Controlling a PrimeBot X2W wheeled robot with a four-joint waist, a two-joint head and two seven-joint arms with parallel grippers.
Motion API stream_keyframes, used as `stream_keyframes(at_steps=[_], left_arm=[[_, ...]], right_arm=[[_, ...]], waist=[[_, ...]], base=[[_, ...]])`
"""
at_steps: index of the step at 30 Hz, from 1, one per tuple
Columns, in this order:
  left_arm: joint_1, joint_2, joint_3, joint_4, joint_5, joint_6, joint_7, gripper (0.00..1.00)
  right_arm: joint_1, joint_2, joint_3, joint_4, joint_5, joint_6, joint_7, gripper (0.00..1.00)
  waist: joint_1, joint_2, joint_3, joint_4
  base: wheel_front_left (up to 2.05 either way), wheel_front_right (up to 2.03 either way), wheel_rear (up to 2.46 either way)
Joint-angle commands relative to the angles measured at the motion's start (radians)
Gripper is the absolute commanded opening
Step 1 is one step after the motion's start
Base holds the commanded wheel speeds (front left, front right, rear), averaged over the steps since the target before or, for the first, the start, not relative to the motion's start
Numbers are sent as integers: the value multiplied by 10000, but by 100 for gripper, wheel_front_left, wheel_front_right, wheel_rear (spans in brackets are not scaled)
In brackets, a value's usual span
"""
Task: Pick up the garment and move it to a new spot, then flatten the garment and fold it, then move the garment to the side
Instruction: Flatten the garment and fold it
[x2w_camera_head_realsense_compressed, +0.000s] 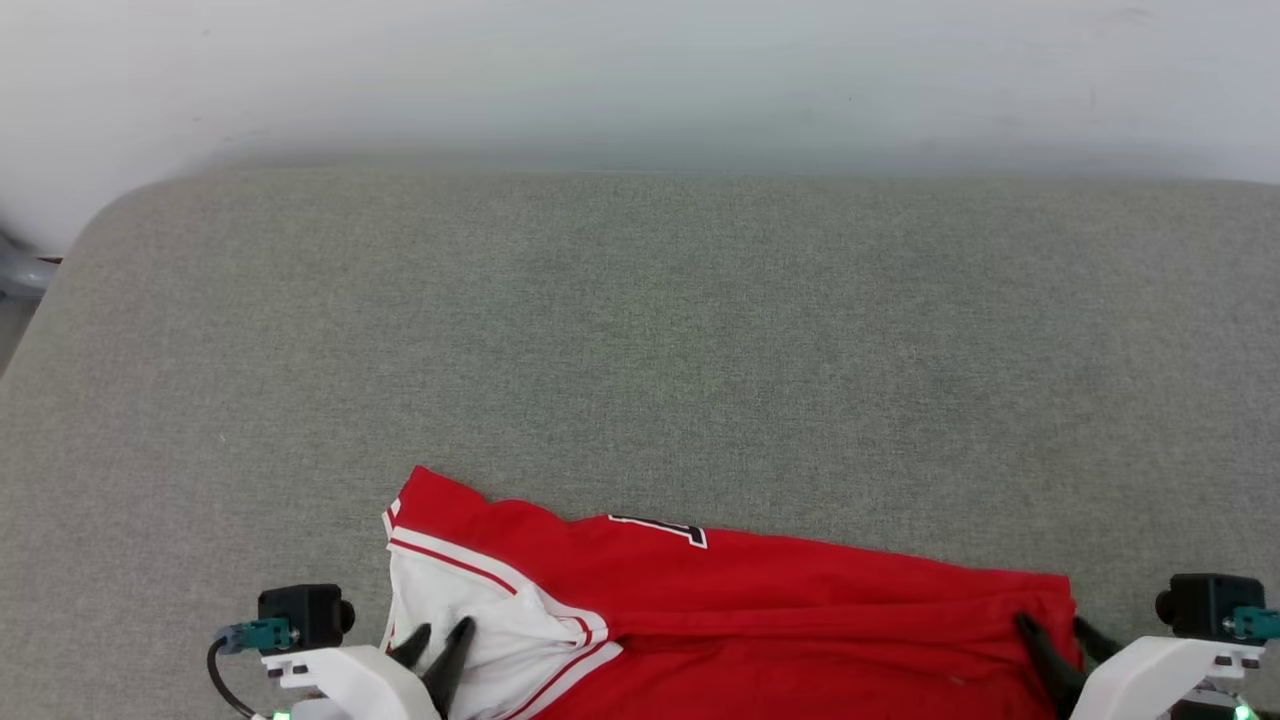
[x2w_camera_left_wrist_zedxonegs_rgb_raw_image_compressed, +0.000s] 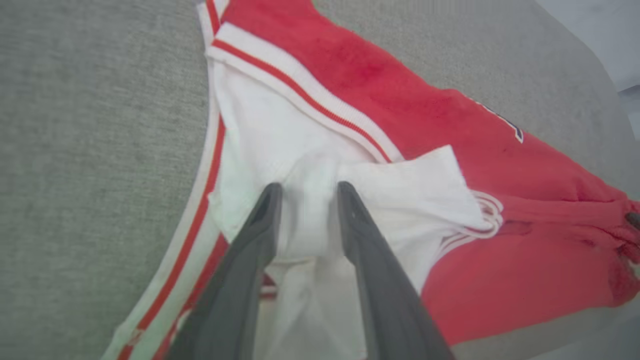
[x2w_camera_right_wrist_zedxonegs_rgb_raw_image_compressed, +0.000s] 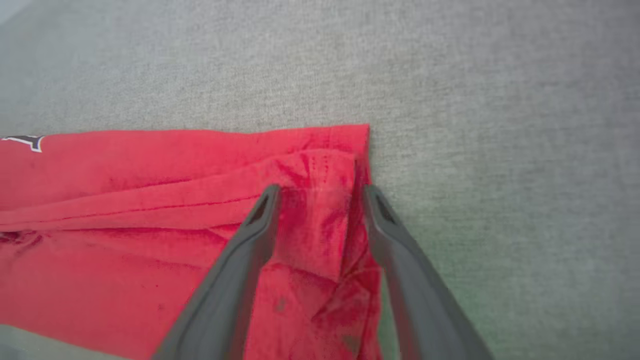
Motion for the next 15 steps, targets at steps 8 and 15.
stream_keyframes(at_steps=[8,15], left_arm=[[-841,178,110,-445,1169,186,-1156,100],[-1176,-23,327,-1034,2211,653,-2787,100]], right_arm=[[-63,49,-291,-288,-130,-4,-434,100],[72,-239,-569,-473,-180,-4,929,100]], waist=[[2,0,-284,54],[2,0,-438,79]], base=[[0,0,0],[0,0,0]])
